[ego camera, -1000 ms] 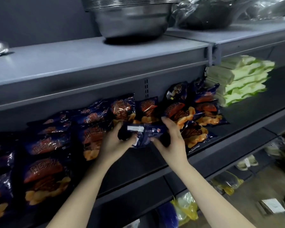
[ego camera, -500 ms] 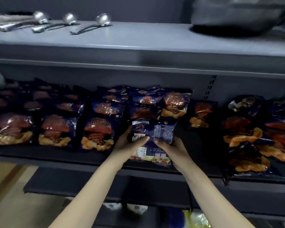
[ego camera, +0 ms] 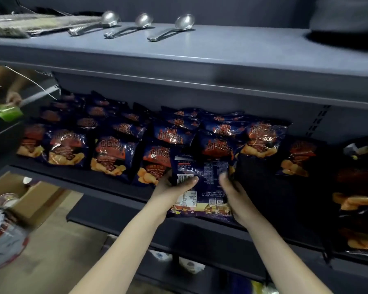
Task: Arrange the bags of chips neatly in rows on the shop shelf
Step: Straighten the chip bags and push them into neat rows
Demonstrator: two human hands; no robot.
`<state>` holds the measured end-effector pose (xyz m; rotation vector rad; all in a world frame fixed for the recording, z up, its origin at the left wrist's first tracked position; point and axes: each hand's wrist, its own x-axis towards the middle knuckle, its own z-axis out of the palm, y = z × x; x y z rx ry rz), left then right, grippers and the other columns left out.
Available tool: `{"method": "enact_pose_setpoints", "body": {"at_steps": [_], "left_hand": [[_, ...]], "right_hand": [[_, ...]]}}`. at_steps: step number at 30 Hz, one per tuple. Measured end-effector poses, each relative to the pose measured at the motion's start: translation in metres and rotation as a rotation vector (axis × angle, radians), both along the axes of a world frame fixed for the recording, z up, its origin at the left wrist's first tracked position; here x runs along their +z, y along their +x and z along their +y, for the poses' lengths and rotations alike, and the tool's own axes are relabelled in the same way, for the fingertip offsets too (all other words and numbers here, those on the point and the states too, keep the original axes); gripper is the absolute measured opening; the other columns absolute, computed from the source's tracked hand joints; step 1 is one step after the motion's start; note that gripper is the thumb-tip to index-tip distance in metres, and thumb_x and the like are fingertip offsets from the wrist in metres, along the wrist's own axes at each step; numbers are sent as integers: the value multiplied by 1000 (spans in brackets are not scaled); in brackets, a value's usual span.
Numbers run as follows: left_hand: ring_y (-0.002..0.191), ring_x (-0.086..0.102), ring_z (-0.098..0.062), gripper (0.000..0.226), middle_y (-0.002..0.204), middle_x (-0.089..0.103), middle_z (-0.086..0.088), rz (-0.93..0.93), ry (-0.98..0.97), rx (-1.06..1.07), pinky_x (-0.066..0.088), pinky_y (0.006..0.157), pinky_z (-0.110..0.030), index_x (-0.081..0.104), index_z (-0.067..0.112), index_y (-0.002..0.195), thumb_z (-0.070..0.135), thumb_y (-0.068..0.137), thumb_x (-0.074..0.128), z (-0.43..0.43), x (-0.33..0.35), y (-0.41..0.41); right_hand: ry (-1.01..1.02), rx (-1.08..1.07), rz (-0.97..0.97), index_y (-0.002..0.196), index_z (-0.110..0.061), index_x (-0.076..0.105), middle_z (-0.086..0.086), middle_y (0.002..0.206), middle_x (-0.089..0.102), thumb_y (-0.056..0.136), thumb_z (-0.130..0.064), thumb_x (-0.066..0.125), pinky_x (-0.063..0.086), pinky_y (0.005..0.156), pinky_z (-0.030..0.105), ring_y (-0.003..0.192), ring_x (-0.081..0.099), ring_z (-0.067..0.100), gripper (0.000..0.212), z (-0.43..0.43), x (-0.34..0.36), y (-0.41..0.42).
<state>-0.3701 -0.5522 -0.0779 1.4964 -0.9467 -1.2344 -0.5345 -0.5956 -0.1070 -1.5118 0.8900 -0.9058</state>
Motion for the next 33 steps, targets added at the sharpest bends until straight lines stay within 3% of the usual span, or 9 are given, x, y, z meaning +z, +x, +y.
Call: {"method": "enact_pose_setpoints", "body": {"at_steps": [3, 6, 8, 13, 16, 20, 24, 27, 33], "left_hand": [[125, 44, -17, 75, 135, 49, 8, -36, 127, -43, 32, 101, -37, 41, 24, 136, 53, 73, 68, -8, 6, 8], [134, 34, -22, 76, 146, 39, 4, -78, 151, -98, 28, 101, -37, 35, 24, 141, 54, 77, 63, -14, 7, 12], [133, 34, -22, 69, 146, 38, 3, -84, 148, -129, 28, 99, -34, 35, 27, 140, 53, 81, 60, -16, 6, 11], [128, 38, -20, 73, 143, 37, 2, -170, 234, -262, 29, 104, -41, 29, 30, 142, 61, 81, 54, -21, -6, 6], [108, 55, -21, 59, 123, 52, 1, -26, 266, -304, 44, 84, -33, 41, 27, 133, 56, 82, 52, -26, -3, 6], [92, 67, -24, 27, 119, 60, -4, 273, 182, -311, 54, 71, -38, 48, 34, 116, 46, 93, 37, -43, -4, 7], [109, 52, -3, 42, 123, 52, 13, 205, -44, -372, 45, 85, -23, 46, 45, 112, 53, 73, 59, -47, -7, 4], [86, 47, 21, 34, 99, 50, 30, 4, -99, -465, 40, 68, -1, 41, 45, 104, 32, 82, 64, -40, -13, -5], [118, 48, -1, 68, 123, 50, 22, -298, -226, -315, 34, 89, -3, 33, 27, 138, 25, 81, 70, -41, -51, -12]], "right_hand": [[-29, -11, -62, 127, -45, 40, -10, 123, 59, 81, -68, 46, 51, 89, 28, 111, 59, 7, 52, -11, 3, -16], [-334, -166, 216, 138, -51, 24, -8, 133, 48, 88, -2, 59, 48, 93, 22, 117, 52, 7, 78, -18, 8, -39], [-508, -140, 397, 141, -54, 16, -11, 150, 27, 78, 11, 62, 39, 108, 33, 138, 29, 5, 102, -20, 8, -49], [-722, -40, 467, 133, -42, 42, -6, 156, 11, 76, -36, 69, 26, 112, 35, 146, 11, 18, 64, -6, -13, -40], [-614, -154, 397, 119, -37, 54, -6, 138, 44, 75, -50, 67, 37, 106, 24, 131, 42, 13, 47, -2, -20, -40], [-274, -417, 79, 97, -29, 60, -25, 91, 69, 72, -26, 79, 45, 78, 7, 92, 63, -7, 32, 1, -6, -45], [-8, -519, -28, 118, -24, 56, -16, 105, 66, 74, -38, 66, 42, 88, 17, 102, 60, 1, 47, -1, 3, -50], [51, -422, 49, 113, -33, 54, -19, 104, 66, 83, -27, 64, 43, 78, 5, 98, 61, -6, 32, 8, -1, -39], [-12, -637, 143, 120, -23, 47, -12, 103, 65, 86, -18, 67, 46, 71, 8, 86, 61, -11, 40, 6, -28, -17]]}}
